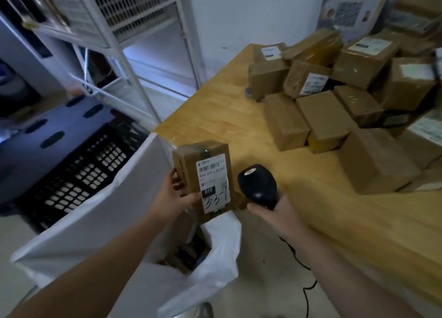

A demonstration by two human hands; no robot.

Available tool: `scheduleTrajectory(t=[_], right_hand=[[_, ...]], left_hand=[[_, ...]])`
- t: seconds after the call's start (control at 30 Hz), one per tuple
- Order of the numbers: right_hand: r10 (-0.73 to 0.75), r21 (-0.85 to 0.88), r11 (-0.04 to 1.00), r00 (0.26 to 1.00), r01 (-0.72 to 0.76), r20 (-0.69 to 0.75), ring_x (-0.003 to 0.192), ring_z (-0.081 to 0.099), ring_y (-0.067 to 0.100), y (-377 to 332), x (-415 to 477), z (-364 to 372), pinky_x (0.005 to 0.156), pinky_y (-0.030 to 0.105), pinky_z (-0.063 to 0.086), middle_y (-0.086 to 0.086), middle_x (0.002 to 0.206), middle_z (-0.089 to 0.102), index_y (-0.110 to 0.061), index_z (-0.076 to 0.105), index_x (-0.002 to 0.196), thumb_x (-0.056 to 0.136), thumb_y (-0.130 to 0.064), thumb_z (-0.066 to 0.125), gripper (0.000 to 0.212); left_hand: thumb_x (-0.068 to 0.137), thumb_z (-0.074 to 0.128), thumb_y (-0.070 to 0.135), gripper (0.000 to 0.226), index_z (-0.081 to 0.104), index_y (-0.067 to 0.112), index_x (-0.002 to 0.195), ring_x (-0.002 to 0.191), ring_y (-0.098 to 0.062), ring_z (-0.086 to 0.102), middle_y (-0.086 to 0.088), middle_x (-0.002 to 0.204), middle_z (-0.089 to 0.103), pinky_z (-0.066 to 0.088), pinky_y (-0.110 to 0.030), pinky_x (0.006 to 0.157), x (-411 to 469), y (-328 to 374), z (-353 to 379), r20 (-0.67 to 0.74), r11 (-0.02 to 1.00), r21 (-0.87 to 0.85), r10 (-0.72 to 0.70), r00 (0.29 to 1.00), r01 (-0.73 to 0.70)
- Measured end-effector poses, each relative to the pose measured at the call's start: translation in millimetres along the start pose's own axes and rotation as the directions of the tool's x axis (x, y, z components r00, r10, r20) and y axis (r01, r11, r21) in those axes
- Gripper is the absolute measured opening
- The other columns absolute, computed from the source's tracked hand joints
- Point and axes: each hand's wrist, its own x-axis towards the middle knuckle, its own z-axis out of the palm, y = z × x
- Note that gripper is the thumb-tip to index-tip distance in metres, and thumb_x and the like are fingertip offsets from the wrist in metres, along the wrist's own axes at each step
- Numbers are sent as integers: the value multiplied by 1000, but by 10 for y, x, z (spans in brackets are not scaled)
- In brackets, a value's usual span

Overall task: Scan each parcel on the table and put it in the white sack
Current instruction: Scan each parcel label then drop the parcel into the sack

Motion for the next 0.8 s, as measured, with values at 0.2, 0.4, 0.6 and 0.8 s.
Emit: scheduleTrajectory(t=[0.2, 0.4, 0.6, 0.8], right_hand=[[55, -152, 987, 998, -52, 18, 120, 52, 20, 389, 396, 855, 98, 33, 47, 4, 128, 54, -37, 55, 108, 70, -20, 85, 52], [140, -529, 840, 990, -121, -4, 148, -2, 31, 863, 1016, 1328, 119, 47, 11, 3, 162, 1, -14, 37, 148, 78, -36, 78, 84], [88, -582, 803, 991, -129, -98, 111, 59, 31, 1293, 1114, 1464, 92, 37, 48, 15, 122, 61, -11, 57, 127, 84, -14, 68, 44], [-418, -714, 695, 853, 80, -311, 67, 63, 36, 1055, 789, 1491, 51, 25, 39, 15, 81, 64, -1, 65, 87, 63, 10, 74, 28]], left_hand=[[72, 83, 12, 78, 36, 15, 134, 87, -7, 57, 17, 97, 51, 54, -21, 56, 179, -814, -485, -39, 964, 204, -166, 985, 171], [63, 83, 43, 69, 54, 22, 123, 84, -11, 69, 7, 103, 69, 59, -28, 59, 798, -1727, -749, 42, 858, 444, -307, 951, 258], [67, 85, 14, 62, 54, 21, 120, 79, -17, 71, 0, 101, 69, 58, -33, 50, 1099, -2032, -675, 84, 884, 404, -291, 953, 234], [72, 84, 19, 73, 38, 13, 127, 70, -20, 70, -8, 109, 63, 60, -39, 57, 1128, -2104, -476, 96, 867, 369, -395, 914, 336]])
